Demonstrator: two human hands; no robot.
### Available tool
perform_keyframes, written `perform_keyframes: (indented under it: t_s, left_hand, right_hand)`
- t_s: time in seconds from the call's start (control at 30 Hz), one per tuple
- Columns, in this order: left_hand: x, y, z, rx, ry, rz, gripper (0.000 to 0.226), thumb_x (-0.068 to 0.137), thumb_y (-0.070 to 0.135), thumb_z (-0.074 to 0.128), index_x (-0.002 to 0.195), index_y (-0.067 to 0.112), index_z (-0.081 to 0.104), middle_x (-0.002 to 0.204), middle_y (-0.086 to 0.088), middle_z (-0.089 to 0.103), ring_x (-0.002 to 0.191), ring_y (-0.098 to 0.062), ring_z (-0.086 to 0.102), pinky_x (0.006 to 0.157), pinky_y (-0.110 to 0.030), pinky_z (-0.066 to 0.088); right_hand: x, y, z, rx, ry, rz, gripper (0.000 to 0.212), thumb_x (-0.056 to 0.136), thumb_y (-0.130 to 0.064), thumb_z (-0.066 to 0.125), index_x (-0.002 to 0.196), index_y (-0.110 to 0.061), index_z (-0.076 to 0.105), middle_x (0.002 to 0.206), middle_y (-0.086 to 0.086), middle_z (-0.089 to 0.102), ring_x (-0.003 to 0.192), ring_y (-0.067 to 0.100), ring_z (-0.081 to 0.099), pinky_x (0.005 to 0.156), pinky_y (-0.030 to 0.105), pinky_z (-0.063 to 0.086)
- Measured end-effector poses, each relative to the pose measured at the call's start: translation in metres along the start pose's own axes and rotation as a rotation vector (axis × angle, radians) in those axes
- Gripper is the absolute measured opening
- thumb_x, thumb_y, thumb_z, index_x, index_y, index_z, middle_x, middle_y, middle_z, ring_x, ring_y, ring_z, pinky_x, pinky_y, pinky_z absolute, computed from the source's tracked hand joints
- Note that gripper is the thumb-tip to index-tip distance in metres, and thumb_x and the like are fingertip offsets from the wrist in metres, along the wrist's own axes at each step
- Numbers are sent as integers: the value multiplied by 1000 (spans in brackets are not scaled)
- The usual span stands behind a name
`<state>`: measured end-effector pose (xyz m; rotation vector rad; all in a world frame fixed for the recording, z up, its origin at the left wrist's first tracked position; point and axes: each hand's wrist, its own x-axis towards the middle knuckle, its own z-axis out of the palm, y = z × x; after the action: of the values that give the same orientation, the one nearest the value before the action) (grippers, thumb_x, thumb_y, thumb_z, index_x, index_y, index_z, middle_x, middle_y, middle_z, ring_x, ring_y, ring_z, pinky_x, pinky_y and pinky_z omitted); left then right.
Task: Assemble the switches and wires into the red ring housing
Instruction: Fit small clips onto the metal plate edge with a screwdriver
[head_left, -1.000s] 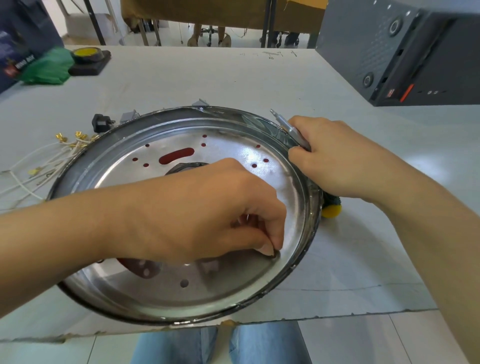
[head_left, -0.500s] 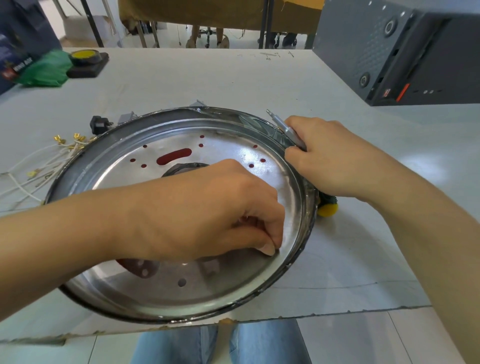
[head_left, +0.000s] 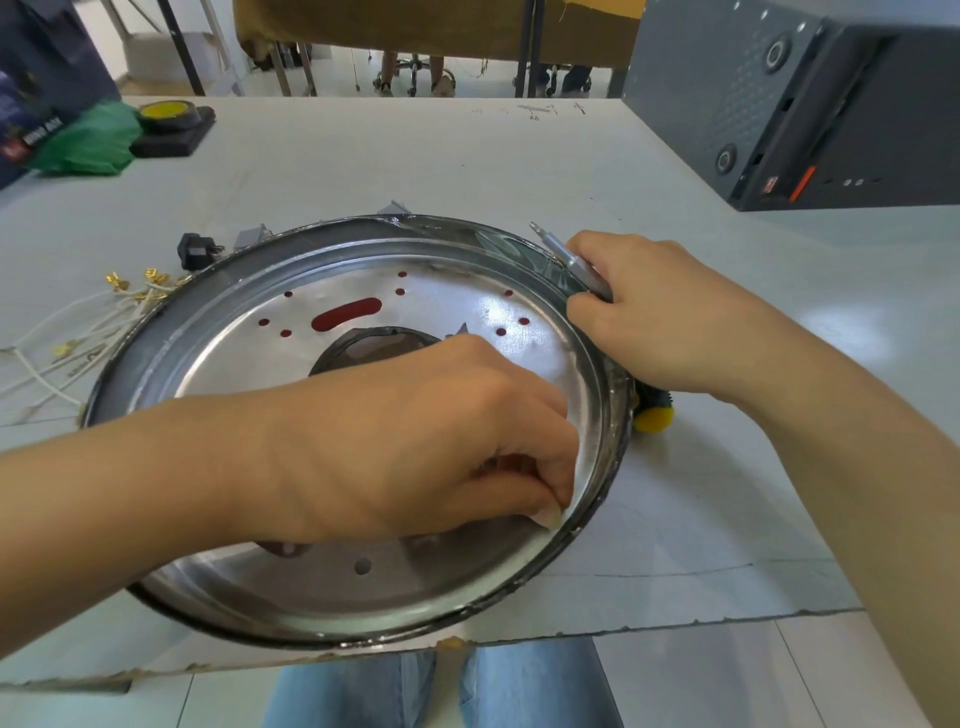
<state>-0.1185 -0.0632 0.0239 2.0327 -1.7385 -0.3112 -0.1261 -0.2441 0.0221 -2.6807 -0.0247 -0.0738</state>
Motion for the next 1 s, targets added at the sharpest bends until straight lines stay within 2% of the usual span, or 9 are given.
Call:
perform_keyframes:
  t_s: [0.3,0.47,0.63,0.87,1.0]
  left_hand:
    - [0,0,1,23,-3,11,7,81,16,67,80,12,73,75,1,65,67,-9,58,64,-13,42]
    - [-4,-5,1,-154,-5,-86,7,80,21,68,82,18,74,75,7,66,68,-9,61,66,-20,47]
    - [-8,-11,-1,-231,-14,-134,6,79,25,70,83,23,74,75,8,67,71,-13,64,66,-27,50]
    - [-7,-10,-1,-210,-15,-136,9,80,26,68,85,23,74,75,8,67,68,-11,62,65,-20,46]
    - [-9,-10,-5,-191,12,-150,13,81,28,66,86,21,74,76,7,68,70,-10,63,66,-18,47]
  right_hand:
    - [-1,1,-3,-7,-13,5,28,91,-16,45,66,-27,39,67,-3,48,56,10,42,41,11,33]
    - [-2,0,-3,-23,-44,3,20,93,-19,44,74,-28,44,73,-4,52,60,9,46,47,24,31]
    - [-2,-1,-3,-20,-37,3,22,92,-18,44,72,-27,43,71,-2,52,61,10,46,49,25,32]
    - [-1,-2,-1,-40,-22,18,25,92,-16,43,69,-25,40,70,-1,50,59,12,45,48,27,30]
    - [-1,0,-1,-82,9,20,13,91,-19,45,90,-18,57,71,2,53,60,14,46,48,26,32]
